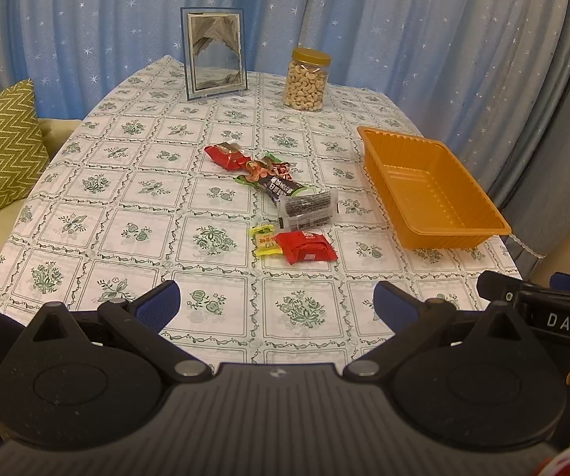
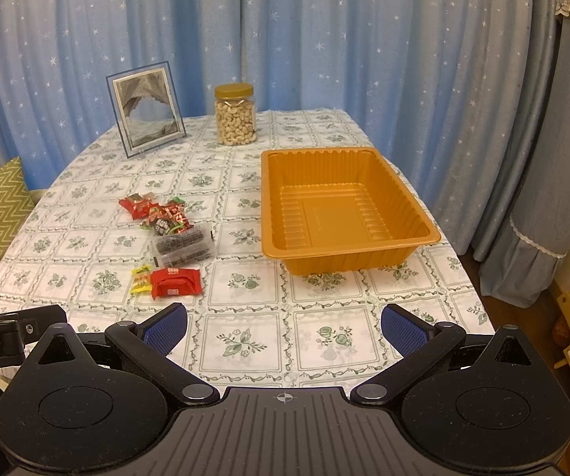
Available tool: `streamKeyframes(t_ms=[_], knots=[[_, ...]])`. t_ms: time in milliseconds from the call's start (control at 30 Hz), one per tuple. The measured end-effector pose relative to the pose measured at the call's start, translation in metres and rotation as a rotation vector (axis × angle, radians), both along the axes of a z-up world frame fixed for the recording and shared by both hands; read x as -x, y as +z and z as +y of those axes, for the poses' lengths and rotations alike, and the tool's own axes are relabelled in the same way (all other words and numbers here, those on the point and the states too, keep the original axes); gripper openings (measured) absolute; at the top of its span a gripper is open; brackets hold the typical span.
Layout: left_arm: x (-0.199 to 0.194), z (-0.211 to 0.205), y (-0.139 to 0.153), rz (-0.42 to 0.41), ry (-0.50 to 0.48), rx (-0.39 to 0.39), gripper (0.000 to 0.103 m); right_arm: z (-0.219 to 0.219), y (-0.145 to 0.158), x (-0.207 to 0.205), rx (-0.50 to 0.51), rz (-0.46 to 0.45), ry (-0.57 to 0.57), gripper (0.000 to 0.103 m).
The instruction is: Organize snacks
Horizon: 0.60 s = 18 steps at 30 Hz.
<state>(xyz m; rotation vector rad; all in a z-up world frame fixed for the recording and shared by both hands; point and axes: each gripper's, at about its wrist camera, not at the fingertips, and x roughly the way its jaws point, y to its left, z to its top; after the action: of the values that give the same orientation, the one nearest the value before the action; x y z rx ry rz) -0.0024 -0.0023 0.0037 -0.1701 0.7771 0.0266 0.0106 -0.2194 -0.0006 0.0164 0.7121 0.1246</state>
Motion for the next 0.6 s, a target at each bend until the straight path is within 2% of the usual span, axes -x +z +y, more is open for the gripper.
streamKeyframes(t_ms=[400, 600], knots=[[-0.005, 0.007, -0.004, -0.004, 0.001, 0.011, 0.103, 0.0, -0.002, -0.003, -0.006, -0.004, 0.005, 0.103], [-0.02, 0.028, -0.018, 0.011, 0.015, 0.015, 0.103, 0.01, -0.021, -0.016, -0.02, 0.001, 0.049, 0.103]])
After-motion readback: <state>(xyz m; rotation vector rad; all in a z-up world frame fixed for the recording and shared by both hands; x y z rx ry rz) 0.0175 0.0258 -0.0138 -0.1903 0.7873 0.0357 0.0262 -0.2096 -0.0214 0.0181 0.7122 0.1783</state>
